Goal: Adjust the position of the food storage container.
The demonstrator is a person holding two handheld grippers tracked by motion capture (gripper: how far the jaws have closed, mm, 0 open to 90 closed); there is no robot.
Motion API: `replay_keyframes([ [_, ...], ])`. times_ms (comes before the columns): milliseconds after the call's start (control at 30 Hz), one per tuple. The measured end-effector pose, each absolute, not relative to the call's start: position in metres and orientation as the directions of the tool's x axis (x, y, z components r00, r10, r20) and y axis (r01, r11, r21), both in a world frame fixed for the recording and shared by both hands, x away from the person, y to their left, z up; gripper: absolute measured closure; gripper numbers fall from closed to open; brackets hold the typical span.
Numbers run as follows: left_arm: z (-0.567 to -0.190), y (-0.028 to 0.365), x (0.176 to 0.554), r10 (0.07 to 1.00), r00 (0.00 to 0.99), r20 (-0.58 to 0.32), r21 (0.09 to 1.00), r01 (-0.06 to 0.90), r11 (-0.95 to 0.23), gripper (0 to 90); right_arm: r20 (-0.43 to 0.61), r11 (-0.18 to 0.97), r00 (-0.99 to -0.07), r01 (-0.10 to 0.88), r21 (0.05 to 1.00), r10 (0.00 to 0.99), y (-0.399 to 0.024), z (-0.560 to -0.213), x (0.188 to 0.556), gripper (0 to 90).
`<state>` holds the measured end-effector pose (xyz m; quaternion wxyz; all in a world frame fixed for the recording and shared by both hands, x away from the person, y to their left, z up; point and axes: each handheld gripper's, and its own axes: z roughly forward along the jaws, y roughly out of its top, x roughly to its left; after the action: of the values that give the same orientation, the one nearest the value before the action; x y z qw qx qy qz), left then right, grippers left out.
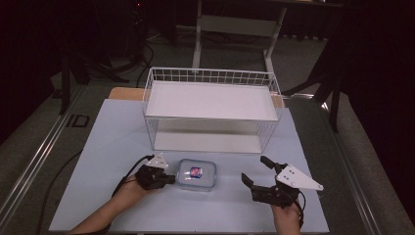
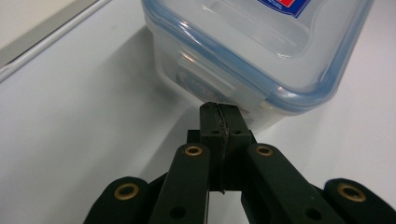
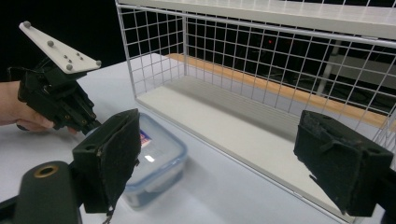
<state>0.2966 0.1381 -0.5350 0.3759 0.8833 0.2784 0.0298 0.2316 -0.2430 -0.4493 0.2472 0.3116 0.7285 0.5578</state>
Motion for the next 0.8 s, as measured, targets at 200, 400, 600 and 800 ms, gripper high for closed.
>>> replay_keyframes([
  [200,-0.535,0.133,0.296,0.511,0.846,-0.152,0.669,0.468,-0.577,90.0,-0.007,0.175,-0.675,0.181,0.968,0.738,-0.245,-0.449,0.231,14.7],
  [400,-0.529,0.149,0.298,0.553,0.819,-0.151,0.681,0.492,-0.542,90.0,-0.002,0.166,-0.676,0.179,0.97,0.737,-0.245,-0.449,0.232,14.6],
  [600,-0.529,0.142,0.303,0.547,0.821,-0.162,0.678,0.496,-0.543,90.0,-0.008,0.177,-0.68,0.179,0.968,0.733,-0.243,-0.449,0.232,14.6],
  [800,-0.533,0.132,0.305,0.535,0.828,-0.165,0.676,0.49,-0.55,90.0,-0.005,0.175,-0.681,0.18,0.968,0.732,-0.244,-0.45,0.232,14.6],
])
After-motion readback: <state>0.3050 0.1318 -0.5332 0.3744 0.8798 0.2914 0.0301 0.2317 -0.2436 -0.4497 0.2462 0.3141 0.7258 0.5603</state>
